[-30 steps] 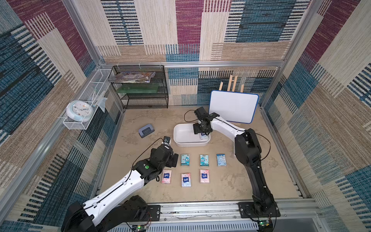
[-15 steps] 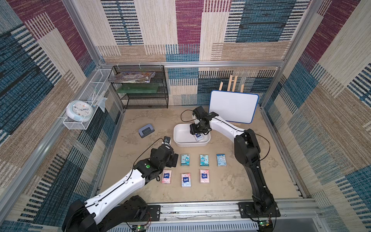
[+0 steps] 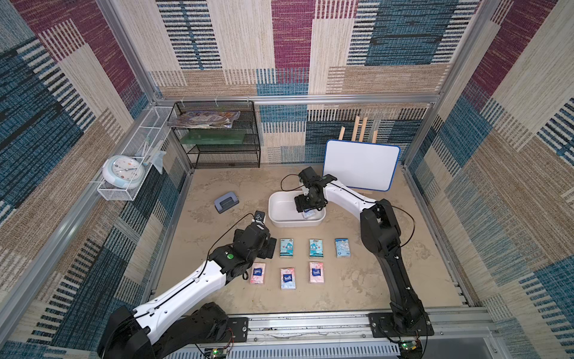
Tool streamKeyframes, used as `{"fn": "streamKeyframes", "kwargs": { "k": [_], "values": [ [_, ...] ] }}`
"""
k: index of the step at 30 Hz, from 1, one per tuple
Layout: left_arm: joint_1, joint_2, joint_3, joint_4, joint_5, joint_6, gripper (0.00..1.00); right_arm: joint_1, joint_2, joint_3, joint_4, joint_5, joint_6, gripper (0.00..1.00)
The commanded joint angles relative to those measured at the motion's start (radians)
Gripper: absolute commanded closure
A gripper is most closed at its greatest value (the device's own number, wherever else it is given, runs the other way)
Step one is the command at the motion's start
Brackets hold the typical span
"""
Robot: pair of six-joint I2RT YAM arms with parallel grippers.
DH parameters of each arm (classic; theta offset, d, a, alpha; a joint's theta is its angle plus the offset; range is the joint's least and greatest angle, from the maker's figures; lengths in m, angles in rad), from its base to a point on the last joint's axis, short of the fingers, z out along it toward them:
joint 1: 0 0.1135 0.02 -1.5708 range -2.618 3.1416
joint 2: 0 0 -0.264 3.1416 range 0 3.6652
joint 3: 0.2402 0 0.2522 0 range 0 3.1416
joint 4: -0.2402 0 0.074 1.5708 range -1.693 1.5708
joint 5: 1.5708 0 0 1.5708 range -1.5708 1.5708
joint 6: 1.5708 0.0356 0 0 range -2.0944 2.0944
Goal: Take the pocket tissues out of the storage box
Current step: Pick up the pocket tissues from the storage box.
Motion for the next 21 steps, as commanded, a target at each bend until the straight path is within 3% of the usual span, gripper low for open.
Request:
{"fn": "streamKeyframes", "kwargs": {
  "k": [1, 9, 21],
  "values": [
    [0.000, 0.001, 0.008, 0.016, 0.000, 0.010, 0.00, 0.002, 0.018, 0.007, -0.024, -0.002, -0.012, 0.22],
    [0.000, -0.004, 0.014, 0.011, -0.010, 0.013, 0.00, 0.001, 0.014, 0.012, -0.027, 0.005, -0.009, 0.44],
    [0.001, -0.081, 0.007, 0.016, 0.016, 0.047, 0.00, 0.000, -0.122, 0.000, -0.014, -0.014, 0.031, 0.47]
  ]
}}
